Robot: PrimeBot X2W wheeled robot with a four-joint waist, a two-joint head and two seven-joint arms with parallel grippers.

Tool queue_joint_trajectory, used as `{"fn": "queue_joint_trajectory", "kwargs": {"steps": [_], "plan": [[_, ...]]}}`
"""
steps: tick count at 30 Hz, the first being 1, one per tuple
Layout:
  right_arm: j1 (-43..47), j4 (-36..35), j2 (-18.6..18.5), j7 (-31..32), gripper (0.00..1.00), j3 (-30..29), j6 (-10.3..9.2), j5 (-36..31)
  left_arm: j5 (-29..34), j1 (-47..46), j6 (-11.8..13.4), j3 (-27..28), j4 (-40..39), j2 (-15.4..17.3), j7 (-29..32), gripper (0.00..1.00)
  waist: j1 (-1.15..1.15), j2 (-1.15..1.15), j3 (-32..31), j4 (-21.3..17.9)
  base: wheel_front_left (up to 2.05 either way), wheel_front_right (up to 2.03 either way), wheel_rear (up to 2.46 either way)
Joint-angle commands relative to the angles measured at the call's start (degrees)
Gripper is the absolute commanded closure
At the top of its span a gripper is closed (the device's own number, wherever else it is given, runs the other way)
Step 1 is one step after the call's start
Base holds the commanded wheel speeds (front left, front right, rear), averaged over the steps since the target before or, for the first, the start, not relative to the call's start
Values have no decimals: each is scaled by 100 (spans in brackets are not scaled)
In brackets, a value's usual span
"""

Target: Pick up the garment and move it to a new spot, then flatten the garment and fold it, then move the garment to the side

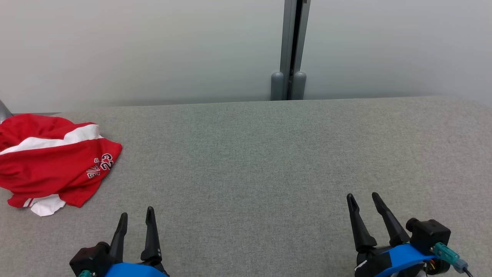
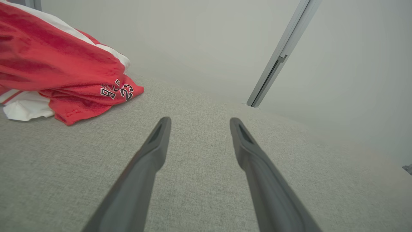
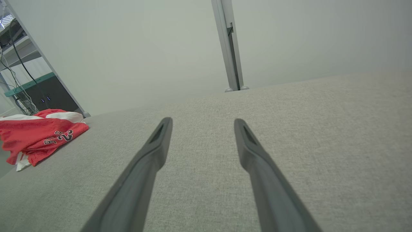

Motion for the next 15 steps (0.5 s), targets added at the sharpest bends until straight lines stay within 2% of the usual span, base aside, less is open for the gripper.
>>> {"fn": "queue_joint_trajectory", "kwargs": {"steps": [1, 15], "plan": [[-23, -1, -41, -51, 0, 17, 12, -147, 117, 31, -8, 0, -3, 25, -47, 0, 0, 0, -3, 2, 0, 0, 0], [18, 102, -44, -210, 0, 67, 8, -776, 633, 107, -46, -11, 184, 26, -205, 0, 0, 0, -11, 22, 0, 0, 0]]}}
